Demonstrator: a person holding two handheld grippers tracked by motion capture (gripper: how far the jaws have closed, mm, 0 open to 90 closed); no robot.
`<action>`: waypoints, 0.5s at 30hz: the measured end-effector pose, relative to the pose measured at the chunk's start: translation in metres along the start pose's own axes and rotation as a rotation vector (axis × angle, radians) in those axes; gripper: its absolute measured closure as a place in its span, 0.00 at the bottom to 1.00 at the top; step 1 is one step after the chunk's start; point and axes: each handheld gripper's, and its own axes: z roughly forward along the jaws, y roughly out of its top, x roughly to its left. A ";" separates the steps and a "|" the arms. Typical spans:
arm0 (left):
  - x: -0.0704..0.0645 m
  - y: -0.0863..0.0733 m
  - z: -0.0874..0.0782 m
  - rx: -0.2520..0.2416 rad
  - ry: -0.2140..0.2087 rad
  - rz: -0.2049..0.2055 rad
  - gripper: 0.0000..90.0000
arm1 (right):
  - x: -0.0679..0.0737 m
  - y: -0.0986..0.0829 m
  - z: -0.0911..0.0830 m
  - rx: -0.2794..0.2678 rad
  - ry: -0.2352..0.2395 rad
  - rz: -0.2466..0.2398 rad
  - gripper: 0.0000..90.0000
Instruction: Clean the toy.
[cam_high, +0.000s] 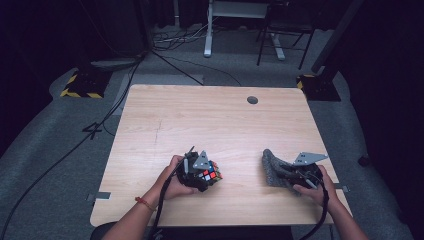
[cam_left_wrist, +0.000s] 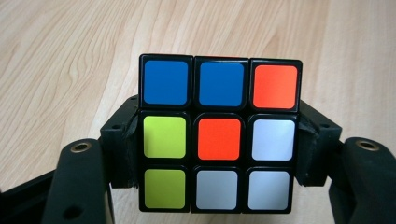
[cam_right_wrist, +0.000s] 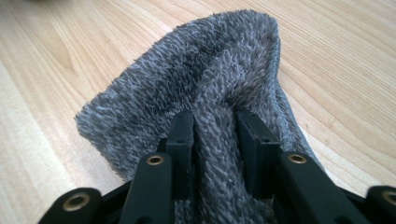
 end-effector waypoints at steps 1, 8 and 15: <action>0.000 0.000 0.002 0.011 -0.002 0.001 0.37 | 0.000 0.000 0.001 0.000 0.000 -0.001 0.73; -0.001 0.001 0.008 0.019 -0.015 0.000 0.36 | 0.001 0.001 0.003 -0.011 0.008 0.020 0.60; 0.002 -0.002 0.009 -0.001 -0.042 -0.028 0.33 | 0.003 0.004 -0.002 -0.045 -0.012 0.024 0.45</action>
